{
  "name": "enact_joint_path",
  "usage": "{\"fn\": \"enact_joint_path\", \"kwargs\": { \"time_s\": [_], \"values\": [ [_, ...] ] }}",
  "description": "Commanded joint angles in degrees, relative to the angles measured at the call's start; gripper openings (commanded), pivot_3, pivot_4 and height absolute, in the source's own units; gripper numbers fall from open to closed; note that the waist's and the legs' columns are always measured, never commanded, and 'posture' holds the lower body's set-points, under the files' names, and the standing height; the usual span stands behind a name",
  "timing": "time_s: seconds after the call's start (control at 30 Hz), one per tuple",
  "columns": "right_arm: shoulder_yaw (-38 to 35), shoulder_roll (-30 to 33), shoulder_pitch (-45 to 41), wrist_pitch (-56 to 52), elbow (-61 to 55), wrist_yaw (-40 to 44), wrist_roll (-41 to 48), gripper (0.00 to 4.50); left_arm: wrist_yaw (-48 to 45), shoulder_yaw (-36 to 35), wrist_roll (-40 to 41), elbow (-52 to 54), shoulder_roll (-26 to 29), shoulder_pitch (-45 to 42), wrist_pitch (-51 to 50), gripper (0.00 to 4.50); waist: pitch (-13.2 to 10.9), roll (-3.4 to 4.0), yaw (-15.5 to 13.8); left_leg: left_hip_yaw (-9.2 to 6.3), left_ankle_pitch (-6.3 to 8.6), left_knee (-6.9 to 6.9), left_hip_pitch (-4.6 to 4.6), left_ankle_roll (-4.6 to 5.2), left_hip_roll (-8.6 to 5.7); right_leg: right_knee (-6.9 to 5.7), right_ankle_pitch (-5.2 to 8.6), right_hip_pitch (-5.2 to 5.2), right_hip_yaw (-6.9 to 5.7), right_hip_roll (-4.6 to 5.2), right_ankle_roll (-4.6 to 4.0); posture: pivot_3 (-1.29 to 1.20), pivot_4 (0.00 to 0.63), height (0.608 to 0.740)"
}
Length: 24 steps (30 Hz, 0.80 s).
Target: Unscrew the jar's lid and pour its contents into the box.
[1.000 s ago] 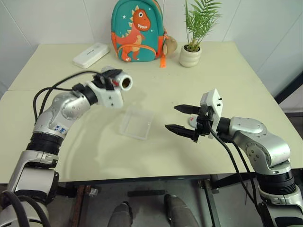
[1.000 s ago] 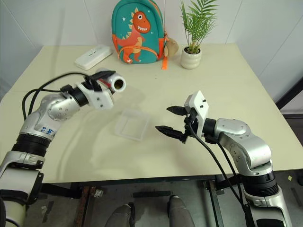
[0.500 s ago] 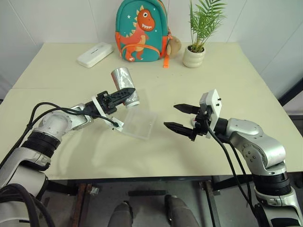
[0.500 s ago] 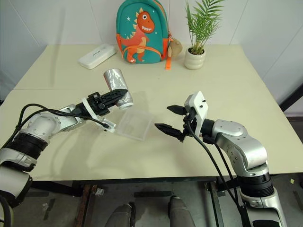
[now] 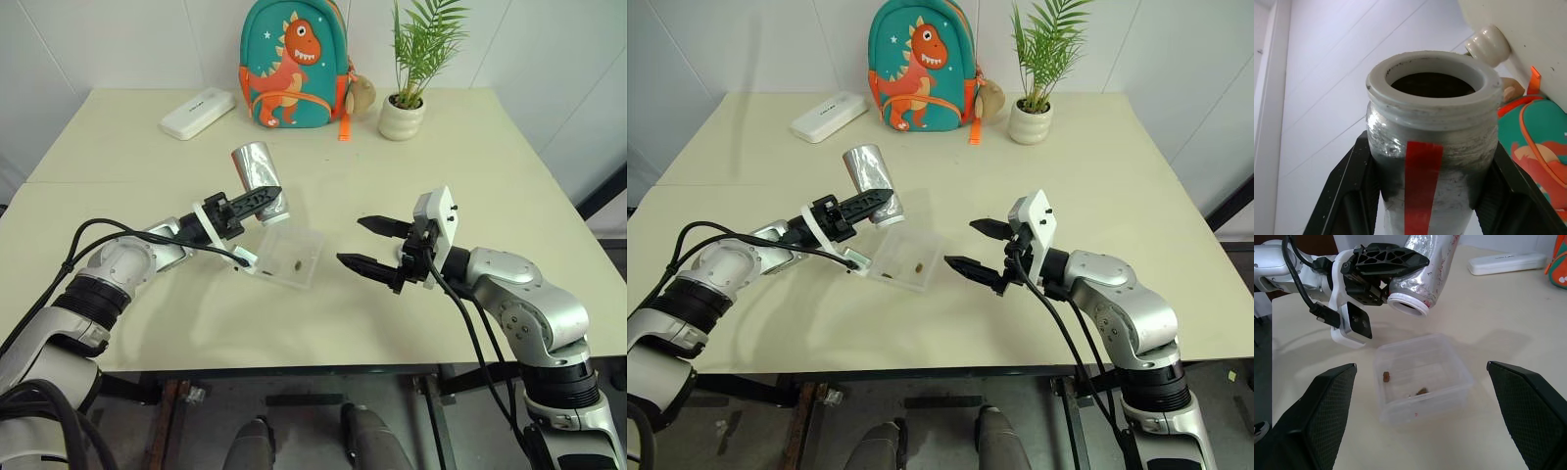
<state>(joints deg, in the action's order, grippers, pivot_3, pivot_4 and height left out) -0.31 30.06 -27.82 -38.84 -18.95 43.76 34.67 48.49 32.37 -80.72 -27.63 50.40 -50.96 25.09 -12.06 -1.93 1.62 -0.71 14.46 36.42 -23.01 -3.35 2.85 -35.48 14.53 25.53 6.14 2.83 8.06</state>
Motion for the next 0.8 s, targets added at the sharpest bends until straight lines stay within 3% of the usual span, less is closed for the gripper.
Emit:
{"fn": "enact_joint_path", "kwargs": {
  "time_s": [0.03,0.1,0.23,0.3,0.4,0.6,0.67,0.8],
  "values": [
    [-1.33,0.6,0.24,0.51,-2.06,0.38,1.04,4.49,-6.08,-4.66,10.69,-0.11,0.84,0.02,4.73,2.18,0.0,0.0,-0.02,0.0,0.0,0.0,0.0,0.0,0.0,0.0,0.0,0.0,0.0,0.0,0.0,0.0,0.15,0.74],
    [-1.36,0.82,0.34,0.48,-2.03,0.62,1.11,4.49,-13.08,-7.14,19.25,-1.56,0.55,0.36,8.18,2.18,0.0,0.0,0.01,0.0,0.0,0.0,-0.01,0.0,0.0,0.0,0.0,0.0,0.0,0.0,0.0,0.0,0.15,0.74],
    [-1.27,1.73,0.38,0.75,-1.74,1.48,0.78,4.49,-37.88,-15.52,47.33,-4.87,-2.9,3.1,8.48,2.18,0.0,0.01,0.08,0.03,0.0,0.0,0.03,0.0,0.01,-0.04,0.01,0.0,0.01,0.0,-0.02,0.0,0.15,0.74],
    [-0.9,2.69,0.36,1.95,-1.33,2.45,-0.33,4.49,-54.9,-22.34,64.42,-6.35,-7.19,4.09,-1.87,2.18,0.01,0.01,0.02,0.03,-0.01,0.02,0.05,0.0,0.01,-0.07,0.01,0.0,0.0,0.0,-0.05,0.0,0.15,0.74],
    [-0.47,3.55,0.13,4.77,-0.02,4.1,-2.18,4.49,-64.37,-34.7,81.15,-9.97,-12.46,2.11,-19.52,2.18,0.0,0.0,0.06,0.01,-0.01,0.19,0.0,0.02,0.01,-0.14,0.0,-0.01,-0.01,-0.02,-0.07,0.0,0.15,0.74],
    [-0.57,3.18,0.18,15.05,4.67,6.42,-7.44,4.49,-63.58,-47.58,90.93,-19.86,-12.81,-1.64,-32.48,2.18,0.01,-0.01,1.26,-0.08,0.03,0.56,-0.06,0.09,0.01,-0.22,-0.05,-0.07,0.0,-0.04,0.02,0.0,0.15,0.74],
    [-1.95,2.58,0.78,18.4,5.68,6.82,-7.66,4.49,-65.46,-52.28,94.69,-22.58,-12.08,-1.63,-31.03,2.18,0.01,-0.01,1.53,-0.08,0.03,0.61,-0.06,0.09,0.01,-0.23,-0.07,-0.09,0.0,-0.04,0.04,0.0,0.15,0.74],
    [-2.08,2.4,1.89,21.26,4.67,7.96,-7.06,4.49,-69.78,-54.17,95.44,-24.59,-11.36,0.69,-24.98,2.18,0.01,-0.02,1.56,-0.09,0.03,0.59,-0.06,0.08,0.01,-0.23,-0.08,-0.09,-0.01,-0.05,0.04,0.0,0.15,0.74]
  ]
}}
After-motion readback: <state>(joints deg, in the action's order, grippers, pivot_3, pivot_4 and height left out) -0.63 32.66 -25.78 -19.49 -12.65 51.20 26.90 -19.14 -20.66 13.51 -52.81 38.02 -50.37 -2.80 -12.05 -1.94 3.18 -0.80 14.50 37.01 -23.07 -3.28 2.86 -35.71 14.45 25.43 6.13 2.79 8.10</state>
